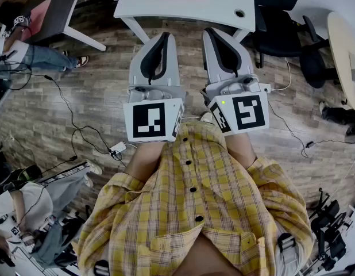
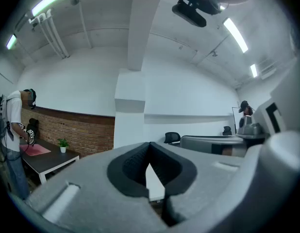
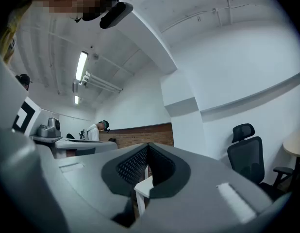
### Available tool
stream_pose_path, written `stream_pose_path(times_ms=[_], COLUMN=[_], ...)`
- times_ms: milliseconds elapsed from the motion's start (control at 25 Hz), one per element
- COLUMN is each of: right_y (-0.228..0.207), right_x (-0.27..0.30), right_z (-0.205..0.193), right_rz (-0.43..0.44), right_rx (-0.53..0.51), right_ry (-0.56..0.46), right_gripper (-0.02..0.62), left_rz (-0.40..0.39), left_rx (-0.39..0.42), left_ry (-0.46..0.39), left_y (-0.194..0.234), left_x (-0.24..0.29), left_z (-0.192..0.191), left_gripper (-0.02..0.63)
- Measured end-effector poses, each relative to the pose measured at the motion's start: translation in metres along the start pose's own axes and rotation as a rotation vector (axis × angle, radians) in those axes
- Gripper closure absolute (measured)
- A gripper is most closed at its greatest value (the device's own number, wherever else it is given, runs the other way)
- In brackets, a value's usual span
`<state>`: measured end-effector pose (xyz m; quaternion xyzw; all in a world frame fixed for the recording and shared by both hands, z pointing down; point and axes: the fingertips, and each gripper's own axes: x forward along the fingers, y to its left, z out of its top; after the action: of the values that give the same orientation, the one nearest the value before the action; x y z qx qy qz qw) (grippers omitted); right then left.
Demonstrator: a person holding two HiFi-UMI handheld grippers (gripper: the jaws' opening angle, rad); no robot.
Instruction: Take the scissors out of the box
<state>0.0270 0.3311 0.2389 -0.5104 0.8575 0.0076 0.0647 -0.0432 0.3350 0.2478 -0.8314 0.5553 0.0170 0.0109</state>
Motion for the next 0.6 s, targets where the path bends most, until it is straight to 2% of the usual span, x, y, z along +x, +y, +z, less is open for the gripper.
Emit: stream_pose_path(times_ms=[240, 600], right_y=[-0.013, -0.053], right_x=[-0.007, -0.032], right_z=[-0.004, -0.001], right_rz=[0.028, 0.075], right_rx=[0.000, -0.016], right_ry=[0.025, 0.011], right_gripper=[0.589, 0.589], left_rz=[0.012, 0.082], left_rx=[0.001, 0.028], left_ry=[0.011, 0.027], left_y=[-0.016, -0.055], left_x=[0.005, 0.016], left_z=[-0.005, -0.016], left_gripper=[0.604, 0.604])
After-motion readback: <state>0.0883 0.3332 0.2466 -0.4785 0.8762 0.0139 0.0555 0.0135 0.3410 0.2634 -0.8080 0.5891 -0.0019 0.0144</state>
